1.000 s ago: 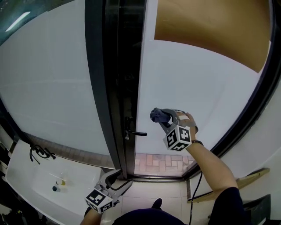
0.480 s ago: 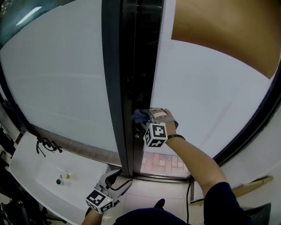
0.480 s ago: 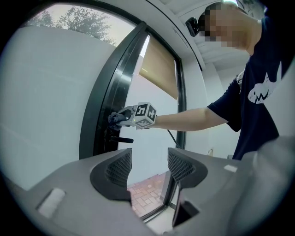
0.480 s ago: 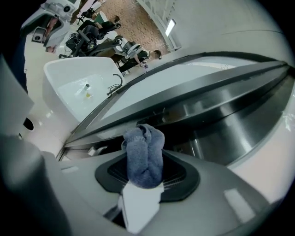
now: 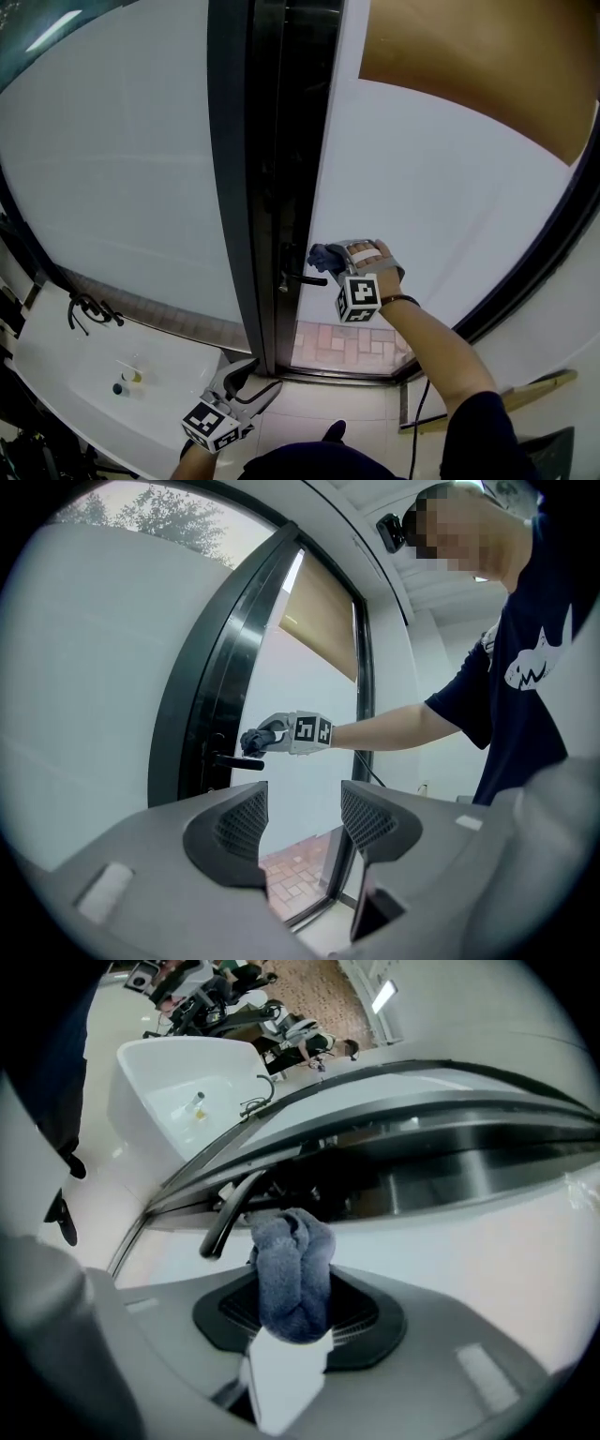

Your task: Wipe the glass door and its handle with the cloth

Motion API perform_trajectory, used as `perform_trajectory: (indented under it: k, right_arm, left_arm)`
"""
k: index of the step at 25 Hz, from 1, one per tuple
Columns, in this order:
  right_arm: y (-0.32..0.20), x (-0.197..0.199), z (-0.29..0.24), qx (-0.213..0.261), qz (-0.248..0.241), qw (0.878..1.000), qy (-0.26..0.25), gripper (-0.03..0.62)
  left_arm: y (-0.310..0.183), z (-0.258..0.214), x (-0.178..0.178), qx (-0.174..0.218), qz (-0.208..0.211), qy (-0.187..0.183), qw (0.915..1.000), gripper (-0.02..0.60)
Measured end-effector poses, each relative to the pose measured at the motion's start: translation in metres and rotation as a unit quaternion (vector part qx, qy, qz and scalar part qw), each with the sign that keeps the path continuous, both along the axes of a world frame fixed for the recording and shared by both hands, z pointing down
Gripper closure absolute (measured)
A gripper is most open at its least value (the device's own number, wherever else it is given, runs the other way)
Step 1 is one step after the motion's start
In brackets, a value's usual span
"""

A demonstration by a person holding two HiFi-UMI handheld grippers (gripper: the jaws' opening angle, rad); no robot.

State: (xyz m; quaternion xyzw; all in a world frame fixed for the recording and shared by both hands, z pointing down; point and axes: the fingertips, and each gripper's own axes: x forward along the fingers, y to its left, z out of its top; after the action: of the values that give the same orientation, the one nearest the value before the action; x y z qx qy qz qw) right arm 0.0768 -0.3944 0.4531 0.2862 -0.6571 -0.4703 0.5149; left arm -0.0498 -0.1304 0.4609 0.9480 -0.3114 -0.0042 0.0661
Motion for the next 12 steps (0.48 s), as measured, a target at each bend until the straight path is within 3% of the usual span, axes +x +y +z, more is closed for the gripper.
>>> perform_trajectory:
  k: [12]
  right_arm:
    - [0.029, 0.171, 0.001, -0.001, 0.125, 0.992, 0.000, 0.437]
  left_arm:
    - [-0.003, 0.000, 0.022, 0.004, 0.037, -0.001, 0.9993, 0.341]
